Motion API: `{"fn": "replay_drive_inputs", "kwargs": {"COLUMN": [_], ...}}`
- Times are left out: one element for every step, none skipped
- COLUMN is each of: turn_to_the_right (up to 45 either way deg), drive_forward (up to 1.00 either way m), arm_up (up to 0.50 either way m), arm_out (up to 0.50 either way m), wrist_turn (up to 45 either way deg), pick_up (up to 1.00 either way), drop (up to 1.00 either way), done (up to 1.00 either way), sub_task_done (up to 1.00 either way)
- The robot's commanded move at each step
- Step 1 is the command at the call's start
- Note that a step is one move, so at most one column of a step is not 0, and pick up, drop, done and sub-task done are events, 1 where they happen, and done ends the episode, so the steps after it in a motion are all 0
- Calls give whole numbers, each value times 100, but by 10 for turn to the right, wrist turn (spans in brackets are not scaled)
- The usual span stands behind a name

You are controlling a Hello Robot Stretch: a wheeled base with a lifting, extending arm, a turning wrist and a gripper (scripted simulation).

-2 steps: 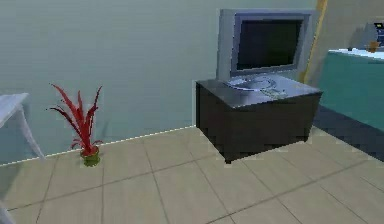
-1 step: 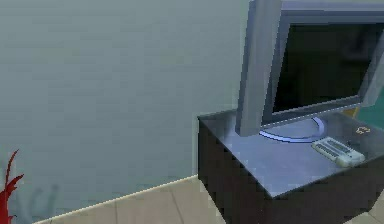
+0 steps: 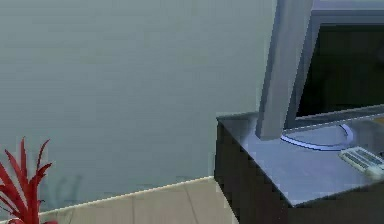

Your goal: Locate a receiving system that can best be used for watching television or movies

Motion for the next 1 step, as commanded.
{"fn": "replay_drive_inputs", "kwargs": {"turn_to_the_right": [0], "drive_forward": [25], "arm_up": [0], "arm_out": [0], "wrist_turn": [0], "pick_up": [0], "drop": [0], "done": [0], "sub_task_done": [0]}}
